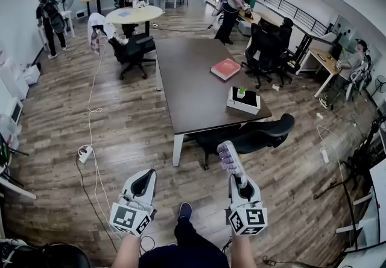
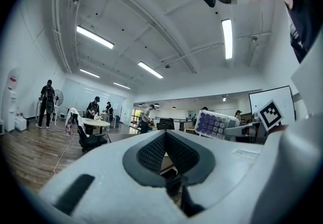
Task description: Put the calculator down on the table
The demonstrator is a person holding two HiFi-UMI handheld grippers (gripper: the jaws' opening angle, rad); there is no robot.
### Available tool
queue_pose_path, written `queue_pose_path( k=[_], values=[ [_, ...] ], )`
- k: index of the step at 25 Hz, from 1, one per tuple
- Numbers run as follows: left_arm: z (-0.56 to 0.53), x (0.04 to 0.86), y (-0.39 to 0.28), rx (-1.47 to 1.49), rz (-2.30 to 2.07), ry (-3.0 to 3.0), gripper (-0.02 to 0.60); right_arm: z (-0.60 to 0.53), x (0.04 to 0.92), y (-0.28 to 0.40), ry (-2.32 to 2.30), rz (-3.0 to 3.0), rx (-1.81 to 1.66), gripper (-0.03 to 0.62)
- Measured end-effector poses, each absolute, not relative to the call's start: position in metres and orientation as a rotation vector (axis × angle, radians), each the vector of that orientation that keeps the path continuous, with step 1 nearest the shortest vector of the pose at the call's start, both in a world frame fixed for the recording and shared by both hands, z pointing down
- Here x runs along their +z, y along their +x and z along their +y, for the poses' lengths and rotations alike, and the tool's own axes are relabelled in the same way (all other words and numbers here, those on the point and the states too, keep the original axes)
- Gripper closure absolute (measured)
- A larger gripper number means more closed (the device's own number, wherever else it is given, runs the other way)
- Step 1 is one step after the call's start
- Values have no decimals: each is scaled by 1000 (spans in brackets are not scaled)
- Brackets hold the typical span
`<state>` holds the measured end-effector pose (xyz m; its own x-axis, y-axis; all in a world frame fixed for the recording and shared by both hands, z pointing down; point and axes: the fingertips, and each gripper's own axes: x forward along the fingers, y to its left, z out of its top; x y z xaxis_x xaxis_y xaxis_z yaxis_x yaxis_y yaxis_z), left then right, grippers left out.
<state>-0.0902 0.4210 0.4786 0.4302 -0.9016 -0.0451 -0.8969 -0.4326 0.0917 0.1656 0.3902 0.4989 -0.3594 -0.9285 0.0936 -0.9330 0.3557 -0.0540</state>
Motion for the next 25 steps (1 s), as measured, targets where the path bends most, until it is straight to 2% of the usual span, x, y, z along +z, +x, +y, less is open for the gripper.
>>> queue_pose_path(
  k=[16, 25],
  values=[
    [233, 468, -82, -123, -1684, 2571, 586, 192, 497, 177, 1708, -2552, 207, 476],
    [181, 475, -110, -112, -1812, 2490, 586, 114, 501, 152, 1625, -2602, 210, 476]
  ],
)
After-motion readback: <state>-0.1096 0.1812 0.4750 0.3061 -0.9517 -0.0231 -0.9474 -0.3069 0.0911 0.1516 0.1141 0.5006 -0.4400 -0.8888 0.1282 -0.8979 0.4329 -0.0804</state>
